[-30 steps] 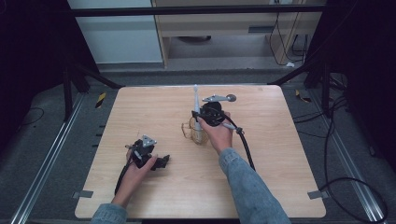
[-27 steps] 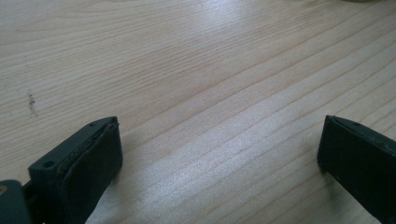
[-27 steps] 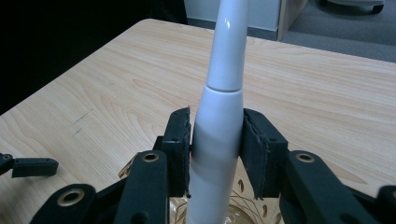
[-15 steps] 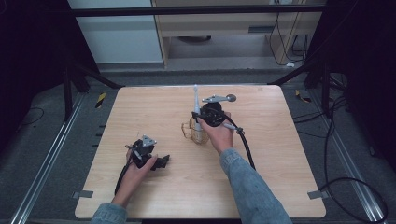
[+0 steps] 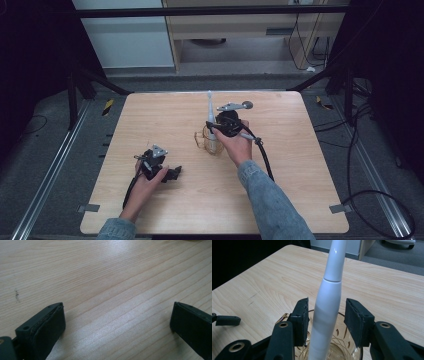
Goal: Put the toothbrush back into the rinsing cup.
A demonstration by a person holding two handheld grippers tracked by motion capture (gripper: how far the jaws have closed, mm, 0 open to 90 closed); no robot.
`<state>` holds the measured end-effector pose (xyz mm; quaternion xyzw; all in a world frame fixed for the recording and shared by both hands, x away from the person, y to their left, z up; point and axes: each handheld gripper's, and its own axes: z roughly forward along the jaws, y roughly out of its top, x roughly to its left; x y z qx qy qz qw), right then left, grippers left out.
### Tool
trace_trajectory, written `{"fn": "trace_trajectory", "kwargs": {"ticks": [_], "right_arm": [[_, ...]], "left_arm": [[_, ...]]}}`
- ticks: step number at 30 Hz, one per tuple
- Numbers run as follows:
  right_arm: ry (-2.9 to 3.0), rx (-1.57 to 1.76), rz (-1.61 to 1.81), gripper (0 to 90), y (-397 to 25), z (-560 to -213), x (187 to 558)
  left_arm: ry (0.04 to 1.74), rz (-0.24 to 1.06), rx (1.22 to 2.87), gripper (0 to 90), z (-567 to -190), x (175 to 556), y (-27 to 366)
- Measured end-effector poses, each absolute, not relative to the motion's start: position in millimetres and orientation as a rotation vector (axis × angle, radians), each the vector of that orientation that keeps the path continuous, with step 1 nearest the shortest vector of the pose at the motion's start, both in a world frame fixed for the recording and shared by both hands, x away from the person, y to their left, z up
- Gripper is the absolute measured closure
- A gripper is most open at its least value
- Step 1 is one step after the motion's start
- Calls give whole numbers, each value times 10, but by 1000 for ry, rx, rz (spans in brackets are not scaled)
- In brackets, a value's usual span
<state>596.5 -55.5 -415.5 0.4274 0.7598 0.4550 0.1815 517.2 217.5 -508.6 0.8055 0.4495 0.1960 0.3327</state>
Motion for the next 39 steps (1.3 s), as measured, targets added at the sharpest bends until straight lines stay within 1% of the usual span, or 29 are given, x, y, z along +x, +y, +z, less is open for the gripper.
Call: {"fn": "trace_trajectory", "kwargs": {"ticks": [27,31,39], "right_arm": [[2157,1167,1233,508,-686,-4043,5841],[2151,1153,1227,470,-690,-4019,5815],[2144,1158,1242,330,-705,-3968,5778]], "left_arm": [[1175,512,2104,0,-5086,5172,2175],[1175,512,2103,0,-5086,5171,2175],[1175,512,2103,0,-5086,5171,2175]]}}
